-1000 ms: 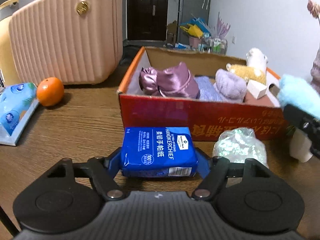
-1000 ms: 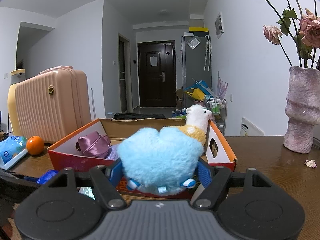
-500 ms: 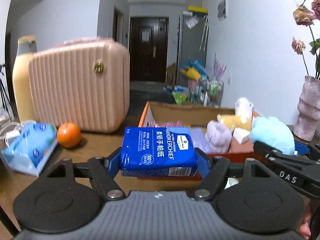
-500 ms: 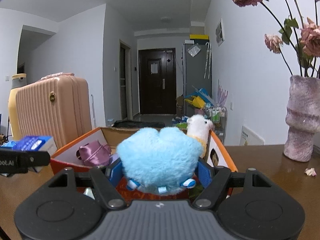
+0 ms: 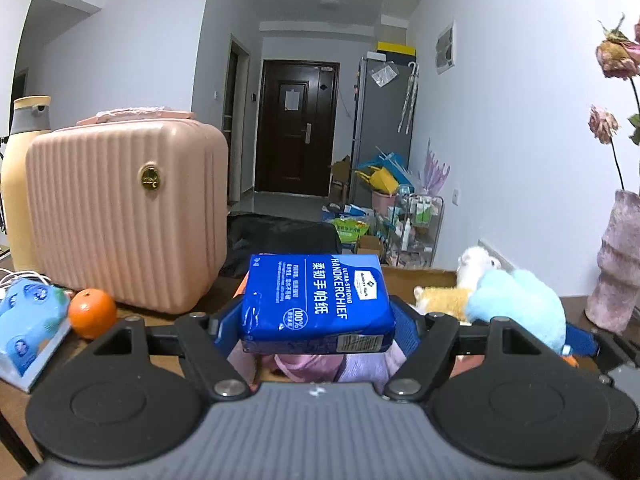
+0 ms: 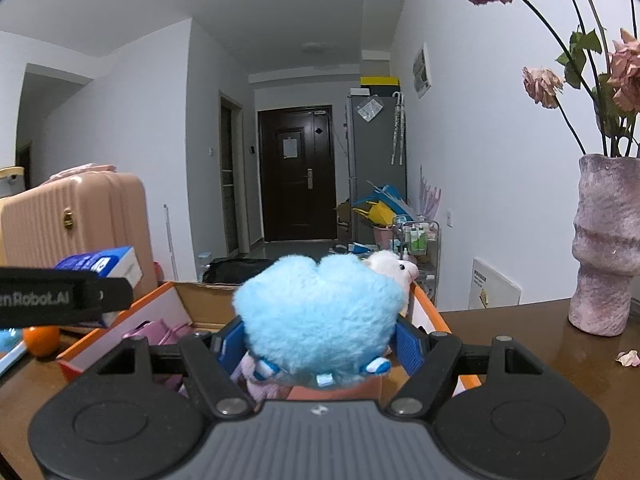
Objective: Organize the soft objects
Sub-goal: 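Carry the tissue pack and blue plush in both grippers over the box, then lower both grippers into the box and open them to release pack and plush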
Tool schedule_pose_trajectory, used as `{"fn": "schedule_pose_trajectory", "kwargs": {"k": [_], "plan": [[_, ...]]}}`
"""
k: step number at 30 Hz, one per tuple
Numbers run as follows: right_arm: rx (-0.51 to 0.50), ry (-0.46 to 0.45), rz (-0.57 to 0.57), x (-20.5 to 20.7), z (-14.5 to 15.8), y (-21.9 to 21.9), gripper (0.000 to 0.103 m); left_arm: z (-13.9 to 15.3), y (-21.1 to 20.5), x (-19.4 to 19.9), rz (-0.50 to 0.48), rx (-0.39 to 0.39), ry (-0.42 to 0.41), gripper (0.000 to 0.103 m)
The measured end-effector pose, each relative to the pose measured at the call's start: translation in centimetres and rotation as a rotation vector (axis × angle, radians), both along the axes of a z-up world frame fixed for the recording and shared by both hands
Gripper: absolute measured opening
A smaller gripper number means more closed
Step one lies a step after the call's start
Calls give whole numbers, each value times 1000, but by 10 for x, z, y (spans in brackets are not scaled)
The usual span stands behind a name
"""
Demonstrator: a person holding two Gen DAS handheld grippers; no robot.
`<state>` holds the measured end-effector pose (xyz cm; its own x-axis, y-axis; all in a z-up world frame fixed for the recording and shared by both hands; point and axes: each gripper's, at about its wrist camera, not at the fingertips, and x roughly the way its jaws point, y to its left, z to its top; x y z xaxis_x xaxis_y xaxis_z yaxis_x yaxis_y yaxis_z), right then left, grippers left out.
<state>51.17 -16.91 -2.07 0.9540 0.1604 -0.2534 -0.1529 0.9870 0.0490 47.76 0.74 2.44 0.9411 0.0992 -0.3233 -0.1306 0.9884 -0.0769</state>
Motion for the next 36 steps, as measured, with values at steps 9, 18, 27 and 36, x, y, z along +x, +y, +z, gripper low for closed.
{"fn": "schedule_pose_trajectory", "kwargs": {"k": [9,18,27,36], "plan": [[1,9,-40,28,-2,0,73,-6,-5,34,32,-3,3,75],[-14,31,-59,39,-8,1,73,-16,-4,55,54,37,1,75],[-36,44,-51,40,-10,2,73,-20,-4,54,56,47,5,75],[-33,54,-56,43,-11,-1,103,-18,0,47,91,38,-16,103]]}}
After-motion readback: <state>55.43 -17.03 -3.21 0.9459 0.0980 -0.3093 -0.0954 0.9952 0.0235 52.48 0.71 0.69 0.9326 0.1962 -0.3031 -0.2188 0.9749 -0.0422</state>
